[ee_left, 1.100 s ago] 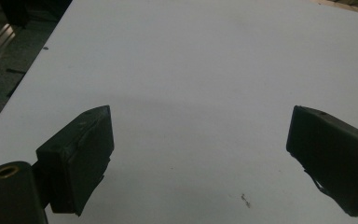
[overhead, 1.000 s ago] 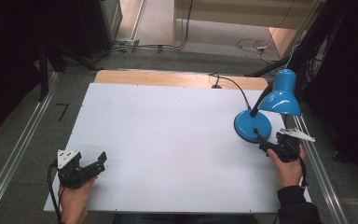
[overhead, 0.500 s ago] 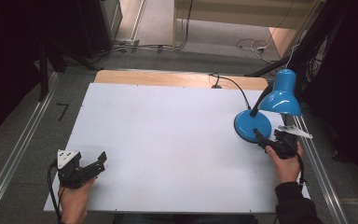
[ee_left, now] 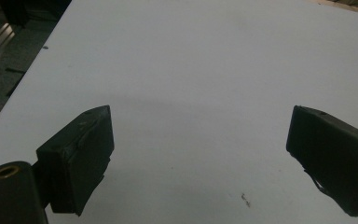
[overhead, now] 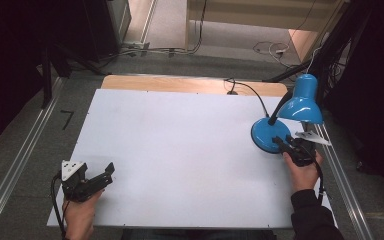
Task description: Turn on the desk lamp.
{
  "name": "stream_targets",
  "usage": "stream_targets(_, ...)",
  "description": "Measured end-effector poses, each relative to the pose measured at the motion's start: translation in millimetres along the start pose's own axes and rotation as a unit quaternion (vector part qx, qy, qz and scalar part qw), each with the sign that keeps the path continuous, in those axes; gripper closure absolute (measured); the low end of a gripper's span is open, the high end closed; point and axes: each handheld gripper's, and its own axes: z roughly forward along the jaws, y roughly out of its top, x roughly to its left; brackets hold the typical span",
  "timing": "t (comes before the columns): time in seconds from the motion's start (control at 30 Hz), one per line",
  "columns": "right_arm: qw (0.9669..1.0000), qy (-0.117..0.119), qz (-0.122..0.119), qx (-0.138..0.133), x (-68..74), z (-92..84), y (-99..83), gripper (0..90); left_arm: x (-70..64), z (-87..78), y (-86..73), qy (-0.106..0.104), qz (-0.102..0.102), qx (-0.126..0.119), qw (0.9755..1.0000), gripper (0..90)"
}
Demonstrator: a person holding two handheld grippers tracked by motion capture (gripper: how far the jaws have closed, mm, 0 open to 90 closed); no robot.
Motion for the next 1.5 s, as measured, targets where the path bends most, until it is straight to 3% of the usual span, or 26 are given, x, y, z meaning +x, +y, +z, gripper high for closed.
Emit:
stream_targets(0.07,1.0,0.006,0.005,0.001,0.1,2.1,0.7,70.2,0.0,0.0,0.0,0.0,0.0,0.0,1.0,8.1)
stream_targets(0.37,0.9998,0.011,0.013,0.007,1.4,6.6,1.3,86.5,-0.1,0.3,-0.2,-0.001,-0.001,0.001,1.0,8.1)
stream_targets(1.5,0.9997,0.014,0.012,0.017,5.7,14.5,1.5,87.4,0.1,0.2,-0.3,-0.001,-0.003,0.002,1.0,8.1)
